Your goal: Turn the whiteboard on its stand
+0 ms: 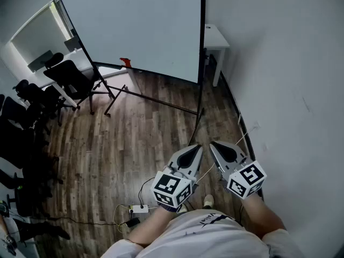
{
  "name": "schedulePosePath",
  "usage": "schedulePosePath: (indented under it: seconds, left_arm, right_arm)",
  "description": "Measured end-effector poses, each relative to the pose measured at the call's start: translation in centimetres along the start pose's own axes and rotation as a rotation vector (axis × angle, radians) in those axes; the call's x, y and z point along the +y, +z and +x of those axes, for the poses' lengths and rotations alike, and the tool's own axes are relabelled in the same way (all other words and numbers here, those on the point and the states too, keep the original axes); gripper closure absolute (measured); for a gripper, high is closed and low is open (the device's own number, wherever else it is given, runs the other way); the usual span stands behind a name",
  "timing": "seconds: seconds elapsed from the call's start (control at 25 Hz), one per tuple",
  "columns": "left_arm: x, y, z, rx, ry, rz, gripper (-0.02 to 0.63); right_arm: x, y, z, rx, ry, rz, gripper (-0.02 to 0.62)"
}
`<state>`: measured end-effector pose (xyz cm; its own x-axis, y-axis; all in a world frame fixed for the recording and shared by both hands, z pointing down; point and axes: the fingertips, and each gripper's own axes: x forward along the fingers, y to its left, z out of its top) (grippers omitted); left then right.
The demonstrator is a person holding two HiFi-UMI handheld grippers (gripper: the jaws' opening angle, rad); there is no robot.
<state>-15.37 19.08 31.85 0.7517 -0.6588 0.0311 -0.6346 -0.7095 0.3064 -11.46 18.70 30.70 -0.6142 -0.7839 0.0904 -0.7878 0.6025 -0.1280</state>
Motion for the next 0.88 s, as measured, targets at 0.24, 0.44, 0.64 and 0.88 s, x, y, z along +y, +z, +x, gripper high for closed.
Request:
schedulePosePath:
  seconds: [0.24, 0.44, 0.64, 0.88]
  left_arm:
    - [0.8, -0.1, -0.6, 0.010, -0.002, -0.002, 0.595]
    - [1.4, -0.3, -1.4, 0.028, -0.023, -0.011, 0.595]
    - [2.3, -1.4, -2.4, 0.047, -0.028, -0.009, 0.595]
    - [2.7, -2.3, -1.7, 0.049, -0.043, -0.022, 0.595]
  right_arm:
    - [0.4, -0.8, 0.5, 0.009, -0.011, 0.020, 0.581]
    - [1.6, -0.9, 1.2, 0.002, -0.007, 0.060, 0.581]
    - [2.4, -1.1, 1.3, -0.014, 0.014, 0.073, 0.580]
    - [1.9, -2.1, 1.0, -0.007, -0.003, 0.074, 0.580]
